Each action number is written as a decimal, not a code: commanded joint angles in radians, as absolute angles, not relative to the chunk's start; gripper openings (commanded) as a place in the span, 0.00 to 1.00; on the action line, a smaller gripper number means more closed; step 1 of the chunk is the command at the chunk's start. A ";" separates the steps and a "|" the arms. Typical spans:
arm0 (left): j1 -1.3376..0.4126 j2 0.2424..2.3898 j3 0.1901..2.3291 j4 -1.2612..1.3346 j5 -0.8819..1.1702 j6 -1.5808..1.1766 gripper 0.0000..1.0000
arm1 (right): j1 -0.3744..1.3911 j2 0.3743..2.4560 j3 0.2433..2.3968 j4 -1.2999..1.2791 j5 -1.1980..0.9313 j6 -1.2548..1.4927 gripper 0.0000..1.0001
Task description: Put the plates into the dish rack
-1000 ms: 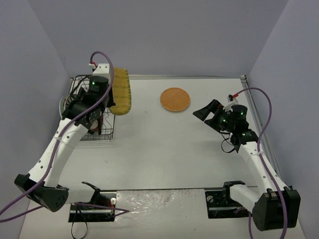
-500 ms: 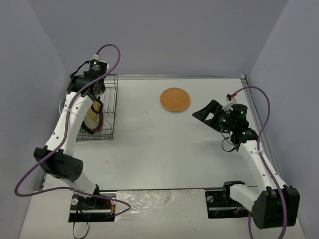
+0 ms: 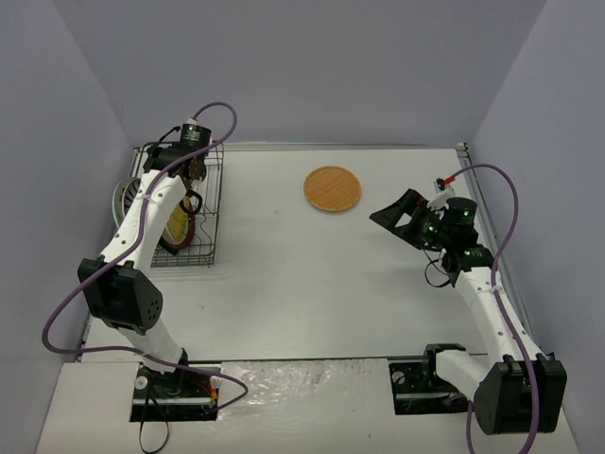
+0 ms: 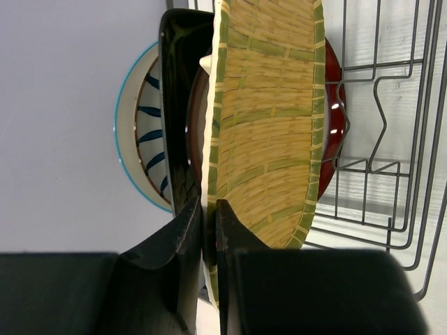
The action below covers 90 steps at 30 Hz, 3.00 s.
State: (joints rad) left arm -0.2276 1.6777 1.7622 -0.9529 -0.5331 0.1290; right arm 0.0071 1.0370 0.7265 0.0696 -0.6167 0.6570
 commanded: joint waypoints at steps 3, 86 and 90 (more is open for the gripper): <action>-0.222 1.632 1.720 -0.812 -0.563 0.149 0.00 | 0.005 1.043 0.735 0.115 -0.649 0.641 1.00; -0.224 0.947 1.176 -0.636 0.324 -0.420 0.97 | 0.115 2.177 1.200 0.703 -0.462 0.912 0.13; -0.224 0.953 1.161 -0.612 0.352 -0.448 0.97 | 0.114 2.147 1.174 0.738 -0.471 0.928 0.00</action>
State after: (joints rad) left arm -0.2268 0.9489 1.1464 -0.6978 0.3005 -0.4043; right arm 0.1062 2.1864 1.2012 0.6812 -0.4732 0.9279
